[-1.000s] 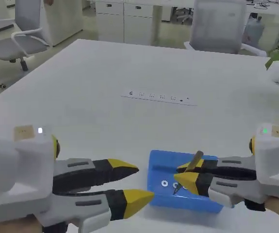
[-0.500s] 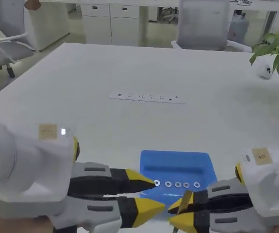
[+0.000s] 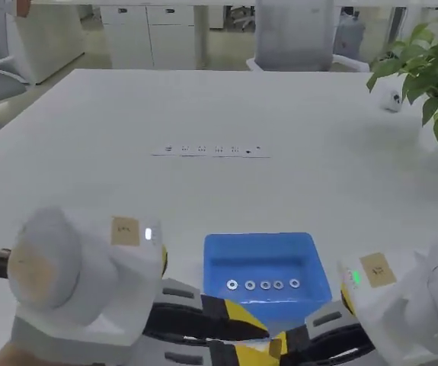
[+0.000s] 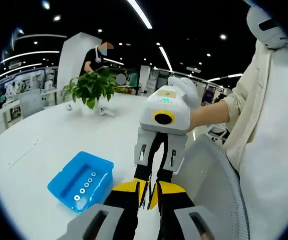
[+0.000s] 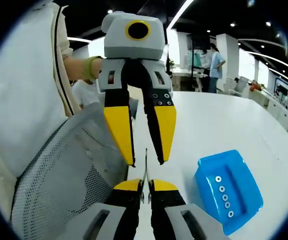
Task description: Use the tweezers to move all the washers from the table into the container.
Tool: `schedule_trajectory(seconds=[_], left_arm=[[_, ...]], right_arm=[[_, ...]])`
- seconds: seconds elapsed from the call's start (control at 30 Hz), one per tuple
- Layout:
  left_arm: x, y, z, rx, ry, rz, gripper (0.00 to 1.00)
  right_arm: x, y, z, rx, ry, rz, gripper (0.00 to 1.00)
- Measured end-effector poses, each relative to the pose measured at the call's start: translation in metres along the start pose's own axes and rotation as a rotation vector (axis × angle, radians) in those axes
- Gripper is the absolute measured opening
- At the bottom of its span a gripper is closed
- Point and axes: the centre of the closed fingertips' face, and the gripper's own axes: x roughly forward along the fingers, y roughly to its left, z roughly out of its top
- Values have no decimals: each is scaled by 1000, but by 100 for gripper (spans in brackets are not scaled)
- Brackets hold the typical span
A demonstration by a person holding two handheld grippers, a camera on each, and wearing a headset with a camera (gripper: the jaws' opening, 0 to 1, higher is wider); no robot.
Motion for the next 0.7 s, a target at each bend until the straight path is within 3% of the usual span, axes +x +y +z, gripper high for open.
schedule_trajectory(seconds=[0.03, 0.17, 0.37, 0.47, 0.6, 0.7], left_arm=[[2, -1, 0, 6, 2, -11, 8], [7, -3, -2, 50, 45, -47, 0], [13, -1, -7, 114, 85, -56, 0], [18, 5, -21, 142, 149, -51, 0], [23, 8, -39, 181, 220, -53, 0], [27, 8, -48, 185, 233, -54, 0]], right_arm=[[0, 0, -4, -11, 22, -6, 3], [-2, 2, -10, 2, 30, -16, 4], [-5, -4, -21, 14, 55, -62, 4], [-4, -11, -33, 28, 88, -98, 4], [1, -13, -49, 40, 109, -110, 5], [3, -14, -56, 48, 121, -123, 5]])
